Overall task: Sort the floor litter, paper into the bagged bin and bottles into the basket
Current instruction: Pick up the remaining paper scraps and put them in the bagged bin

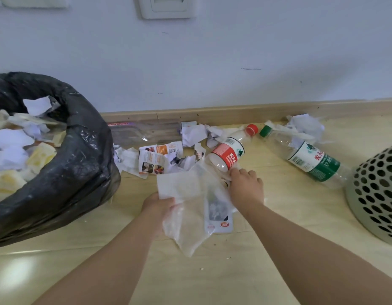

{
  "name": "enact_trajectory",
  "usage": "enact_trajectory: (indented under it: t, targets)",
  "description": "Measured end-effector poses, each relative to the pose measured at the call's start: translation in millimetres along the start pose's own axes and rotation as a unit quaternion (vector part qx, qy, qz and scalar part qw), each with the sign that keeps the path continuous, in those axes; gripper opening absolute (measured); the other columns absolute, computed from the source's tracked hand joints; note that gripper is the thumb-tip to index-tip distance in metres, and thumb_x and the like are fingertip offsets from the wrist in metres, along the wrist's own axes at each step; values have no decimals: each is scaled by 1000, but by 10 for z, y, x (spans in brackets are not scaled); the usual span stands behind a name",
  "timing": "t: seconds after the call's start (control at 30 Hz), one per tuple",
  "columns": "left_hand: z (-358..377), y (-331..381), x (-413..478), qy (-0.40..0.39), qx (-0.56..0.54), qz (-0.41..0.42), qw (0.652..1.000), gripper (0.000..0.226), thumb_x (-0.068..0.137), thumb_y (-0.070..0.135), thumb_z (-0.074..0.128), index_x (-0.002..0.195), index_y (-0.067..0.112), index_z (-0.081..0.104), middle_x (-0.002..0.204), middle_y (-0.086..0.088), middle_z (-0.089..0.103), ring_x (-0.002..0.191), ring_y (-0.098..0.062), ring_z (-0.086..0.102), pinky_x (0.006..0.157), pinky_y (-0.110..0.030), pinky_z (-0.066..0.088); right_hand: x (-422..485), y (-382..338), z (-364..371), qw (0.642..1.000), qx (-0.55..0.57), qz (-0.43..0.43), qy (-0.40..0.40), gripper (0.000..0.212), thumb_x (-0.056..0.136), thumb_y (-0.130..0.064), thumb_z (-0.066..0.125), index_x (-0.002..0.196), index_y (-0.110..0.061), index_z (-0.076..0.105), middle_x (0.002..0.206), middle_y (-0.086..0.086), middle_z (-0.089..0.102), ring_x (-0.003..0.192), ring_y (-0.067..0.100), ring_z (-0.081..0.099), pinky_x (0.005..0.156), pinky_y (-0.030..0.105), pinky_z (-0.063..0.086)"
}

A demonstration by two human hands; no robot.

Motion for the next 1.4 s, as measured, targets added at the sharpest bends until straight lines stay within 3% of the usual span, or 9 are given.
enact_trajectory:
  t: [0.17, 0.33, 0.47, 0.67, 0.77, 0.83, 0.93, 1.17, 1.4]
  targets:
    - [-13, -90, -77, 0, -8, 15, 1000, 24, 86, -6, 53, 109, -4, 60, 92, -19, 64, 79, -28, 62, 81, -42, 51, -167, 68, -54, 976, 208, 54, -38, 19, 90, -13, 45, 105, -9, 56, 100, 9, 60, 97, 29, 51, 79, 32, 38]
    - [-180, -102, -248, -23, -9, 6, 1000, 17, 87, -11, 48, 88, 0, 61, 55, -6, 63, 36, -11, 57, 38, -17, 45, -332, 240, -275, 926, 360, 112, 30, 11, 86, -13, 52, 95, -13, 59, 100, 7, 59, 90, 25, 52, 73, 29, 39]
    - [-330, -60, -385, -32, -13, -4, 999, 22, 90, -10, 45, 76, 1, 58, 38, -2, 57, 29, -11, 53, 30, -15, 39, -417, 209, -497, 909, 398, 82, 94, 20, 89, -12, 50, 107, -8, 58, 108, 2, 46, 97, 16, 42, 82, 26, 31]
    - [-357, 69, -486, -31, -68, -20, 997, 26, 96, 9, 43, 116, -2, 56, 62, -9, 63, 33, -11, 56, 40, -21, 45, -660, -218, -428, 929, 366, -22, 44, 24, 89, -17, 56, 113, -14, 58, 116, -3, 48, 107, 16, 48, 88, 26, 37]
    - [-217, 161, -604, -87, -96, -40, 991, 25, 96, 16, 38, 106, 3, 57, 71, -12, 66, 43, -19, 62, 47, -27, 48, -842, -471, -288, 923, 355, -117, -87, 32, 88, -27, 61, 119, -23, 56, 127, -8, 46, 119, 13, 44, 102, 29, 37]
    - [-138, 218, -683, -128, -114, -55, 984, 28, 95, 18, 36, 96, 2, 58, 63, -13, 69, 49, -24, 64, 56, -32, 47, -935, -580, -250, 906, 374, -132, -148, 40, 88, -30, 60, 126, -25, 50, 126, -10, 44, 114, 11, 44, 96, 27, 40]
    - [-97, 247, -722, -144, -117, -55, 981, 30, 95, 18, 36, 98, -1, 59, 62, -13, 69, 52, -24, 65, 59, -34, 47, -958, -605, -232, 913, 373, -114, -119, 38, 87, -24, 59, 123, -26, 47, 123, -8, 48, 99, 9, 47, 82, 23, 41]
    - [-118, 260, -721, -100, -91, 28, 991, 28, 96, -2, 43, 123, -1, 49, 92, -19, 64, 57, -18, 68, 46, -26, 55, -872, -479, -281, 954, 281, -74, -72, 19, 89, -15, 48, 104, -18, 58, 101, 1, 61, 92, 19, 55, 80, 29, 46]
    - [-122, 334, -763, -74, -77, 61, 992, 18, 97, 2, 44, 110, 10, 52, 84, -5, 60, 67, -16, 56, 62, -28, 46, -883, -453, -405, 986, 157, -50, 32, 44, 85, -27, 52, 129, -31, 46, 151, -6, 22, 138, 21, 21, 112, 36, 16]
Point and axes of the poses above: each hand's wrist, its own x-axis towards the middle knuckle, its own z-axis out of the palm, y = z × x, the point moved 1 cm from there along x, towards the middle knuckle
